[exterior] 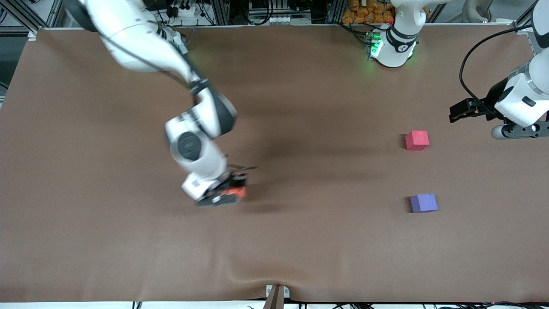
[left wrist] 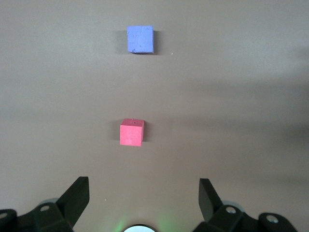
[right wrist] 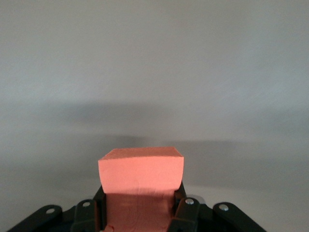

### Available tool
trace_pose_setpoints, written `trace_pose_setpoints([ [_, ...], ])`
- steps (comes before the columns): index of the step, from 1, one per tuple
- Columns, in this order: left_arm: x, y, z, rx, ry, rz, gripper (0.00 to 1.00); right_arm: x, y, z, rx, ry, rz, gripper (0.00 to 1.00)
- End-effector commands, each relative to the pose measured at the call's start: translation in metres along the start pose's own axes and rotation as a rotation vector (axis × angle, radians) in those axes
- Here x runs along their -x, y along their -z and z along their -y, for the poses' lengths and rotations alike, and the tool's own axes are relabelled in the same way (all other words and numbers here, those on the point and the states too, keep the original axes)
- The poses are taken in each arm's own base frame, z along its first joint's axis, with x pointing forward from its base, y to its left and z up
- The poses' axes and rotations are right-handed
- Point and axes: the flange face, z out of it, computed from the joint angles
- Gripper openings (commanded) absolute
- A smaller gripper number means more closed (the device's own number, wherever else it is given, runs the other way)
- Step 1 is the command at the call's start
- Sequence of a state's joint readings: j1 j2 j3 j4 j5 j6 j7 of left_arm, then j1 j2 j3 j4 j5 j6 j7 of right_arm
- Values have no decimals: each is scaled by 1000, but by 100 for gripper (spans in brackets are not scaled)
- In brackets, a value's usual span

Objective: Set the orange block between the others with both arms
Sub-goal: 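Carry the orange block with the right gripper toward the table middle, then set down the orange block while the left gripper reaches toward it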

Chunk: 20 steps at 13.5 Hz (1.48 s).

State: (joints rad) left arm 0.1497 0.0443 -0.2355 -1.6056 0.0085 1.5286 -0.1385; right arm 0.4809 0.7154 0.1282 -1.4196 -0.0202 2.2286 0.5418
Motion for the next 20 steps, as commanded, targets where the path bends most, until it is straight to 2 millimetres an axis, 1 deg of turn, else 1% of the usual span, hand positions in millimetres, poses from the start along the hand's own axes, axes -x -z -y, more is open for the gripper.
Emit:
trace_pose_setpoints([
  [1, 1, 0, 2, -8, -14, 2, 100, 28, -18, 47, -11, -17, -32, 5],
  [2, 1, -1, 1, -6, -14, 2, 100, 41, -25, 66, -16, -1, -38, 8],
  [3, 1, -1, 1, -6, -14, 1, 100, 46, -35, 72, -12, -11, -36, 10],
  [5, 0, -2, 0, -5, -17, -2, 100, 48, -46, 75, -11, -5, -60, 15],
  [6, -1, -2, 0, -5, -17, -2, 100, 50, -56, 76, 3, 11, -69, 16],
  [7, -3, -5, -1, -4, -19, -2, 100, 50, -70, 74, 17, 7, -81, 19],
  [8, -3, -5, -3, -3, -21, -5, 100, 48, -74, 72, 18, -10, -94, 37],
  [9, -3, -6, -6, -4, -19, -4, 100, 48, -74, 72, 18, -24, -95, 99],
  [10, -5, -8, -10, -3, -21, -1, 100, 48, -69, 73, 17, -47, -97, 100],
  [12, -10, -13, -21, 1, -33, -7, 100, 43, -43, 75, -5, -102, -117, 100],
  [13, -12, -17, -35, 1, -39, -6, 100, 40, -18, 73, -1, -110, -119, 100],
  [14, -15, -25, -55, -1, -32, 1, 100, 37, 6, 68, 21, -117, -108, 100],
  [15, -15, -29, -81, -1, -1, -3, 100, 31, 32, 58, 35, -129, -107, 100],
  [16, -16, -40, -110, -14, 38, 7, 100, 20, 58, 35, 53, -165, -104, 100],
  [17, -18, -49, -137, -18, 56, 16, 100, 12, 73, 13, 78, -188, -89, 100],
  [18, -19, -59, -165, -20, 40, 28, 100, 3, 85, -10, 103, -193, -73, 100],
  [20, -24, -80, -223, -29, -39, 33, 100, -18, 100, -78, 140, -209, -47, 100],
])
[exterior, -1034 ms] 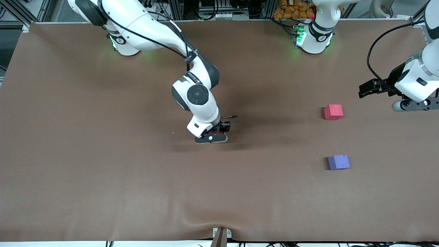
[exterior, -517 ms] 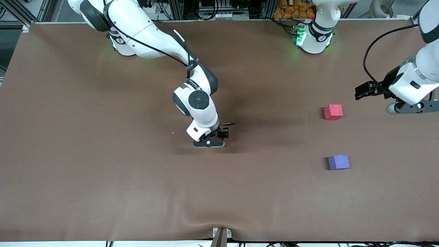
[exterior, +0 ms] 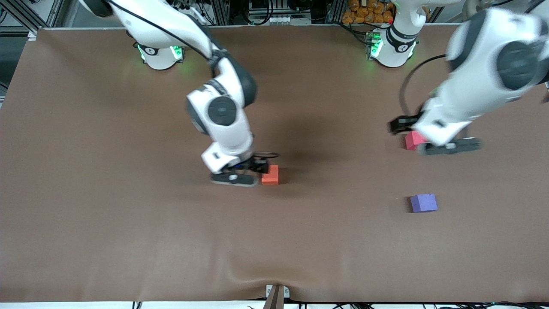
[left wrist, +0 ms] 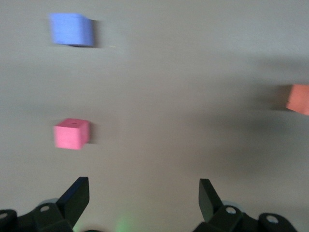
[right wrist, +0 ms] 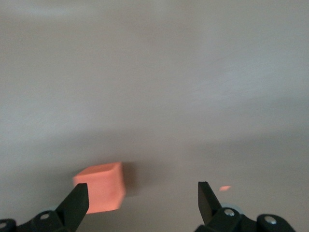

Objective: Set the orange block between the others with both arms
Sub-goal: 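Set down the orange block while the left gripper reaches toward it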

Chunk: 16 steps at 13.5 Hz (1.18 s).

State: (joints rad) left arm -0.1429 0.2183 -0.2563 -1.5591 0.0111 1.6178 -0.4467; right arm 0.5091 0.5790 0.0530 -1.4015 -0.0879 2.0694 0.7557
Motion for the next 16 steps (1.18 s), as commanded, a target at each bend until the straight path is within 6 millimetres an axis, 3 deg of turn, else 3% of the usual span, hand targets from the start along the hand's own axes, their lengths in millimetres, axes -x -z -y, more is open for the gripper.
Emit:
trace_pose_setpoints([
  [1, -18, -22, -75, -8, -42, -17, 100, -37, 2, -91, 52, -3, 20, 100],
  [4, -11, -66, -174, -9, 6, -70, 100, -59, 15, -198, 76, 73, 47, 100],
  [6, -13, -100, -223, 1, 3, -117, 100, -58, 33, -260, 83, 129, 55, 100],
  [7, -7, -126, -249, 1, 0, -135, 100, -49, 45, -279, 85, 156, 55, 100],
  [9, 3, -149, -288, 20, -2, -200, 100, -20, 75, -289, 94, 169, 52, 100],
  [10, 4, -172, -300, 15, 36, -196, 100, -10, 88, -288, 102, 177, 70, 100],
  [13, -6, -203, -328, 57, 64, -208, 100, -22, 136, -296, 114, 316, 121, 100],
  [16, -9, -224, -339, 79, 48, -227, 100, -39, 177, -343, 107, 458, 133, 100],
])
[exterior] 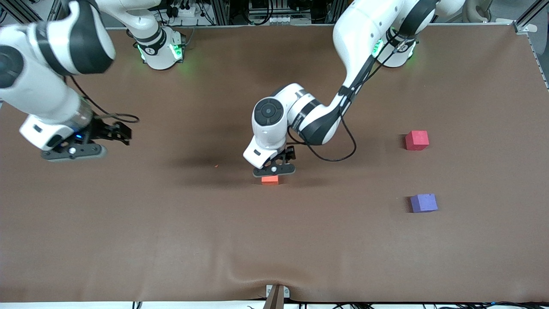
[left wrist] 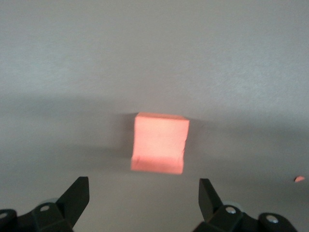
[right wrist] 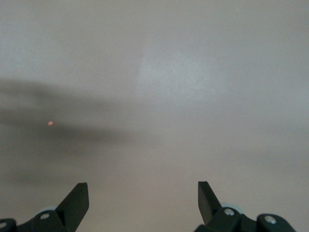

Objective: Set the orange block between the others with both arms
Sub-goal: 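Grasp the orange block with the left gripper while the right gripper withdraws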

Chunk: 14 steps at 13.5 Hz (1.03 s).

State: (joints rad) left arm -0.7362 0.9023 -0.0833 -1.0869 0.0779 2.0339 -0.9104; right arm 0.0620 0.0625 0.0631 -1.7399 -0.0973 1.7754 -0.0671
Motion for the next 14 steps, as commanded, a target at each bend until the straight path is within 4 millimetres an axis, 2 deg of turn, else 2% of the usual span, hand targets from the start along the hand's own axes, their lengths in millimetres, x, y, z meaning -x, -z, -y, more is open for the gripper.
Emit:
trace_pose_setpoints([
  [1, -9, -11, -8, 21, 7, -37, 100, 7, 35, -49, 8, 89, 28, 100],
  [4, -11, -28, -10, 46, 5, -55, 100, 22, 77, -59, -10, 41, 60, 100],
  [5, -11, -30, -10, 48, 5, -57, 100, 25, 82, -59, -15, 11, 65, 100],
  [7, -12, -38, -7, 38, -3, -52, 100, 40, 112, -48, -72, -138, 7, 100],
  [9, -15, -43, -4, 32, -41, -49, 100, 48, 125, -40, -89, -222, -13, 100],
  [14, -16, -60, -4, 50, -44, -49, 100, 53, 127, -49, -122, -250, -17, 100],
])
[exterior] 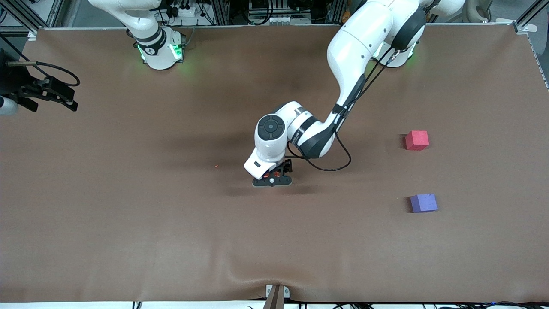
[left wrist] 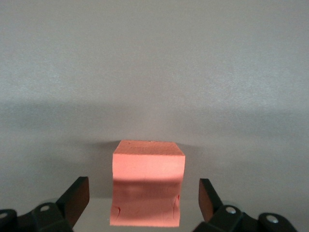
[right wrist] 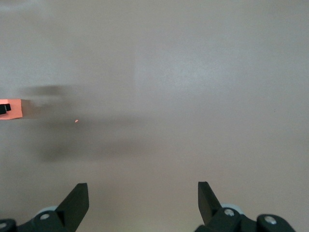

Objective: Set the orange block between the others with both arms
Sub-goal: 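Grasp the orange block with the left gripper while the right gripper withdraws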

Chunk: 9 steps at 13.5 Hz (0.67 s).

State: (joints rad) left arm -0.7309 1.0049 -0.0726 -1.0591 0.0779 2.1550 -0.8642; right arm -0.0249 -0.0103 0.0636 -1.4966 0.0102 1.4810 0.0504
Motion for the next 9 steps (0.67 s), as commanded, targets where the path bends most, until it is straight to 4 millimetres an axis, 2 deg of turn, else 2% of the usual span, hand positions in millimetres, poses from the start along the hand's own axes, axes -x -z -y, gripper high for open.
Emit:
trace_pose_setpoints([
  [1, -5, -4, -5, 26, -4, -18, 100, 5, 2, -6, -18, -23, 3, 100],
  [5, -4, -14, -4, 32, -2, -18, 100, 0, -3, -8, 13, 20, -6, 100],
  [9, -3, -23, -3, 32, -2, -18, 86, -4, -6, -18, 16, 23, -9, 100],
])
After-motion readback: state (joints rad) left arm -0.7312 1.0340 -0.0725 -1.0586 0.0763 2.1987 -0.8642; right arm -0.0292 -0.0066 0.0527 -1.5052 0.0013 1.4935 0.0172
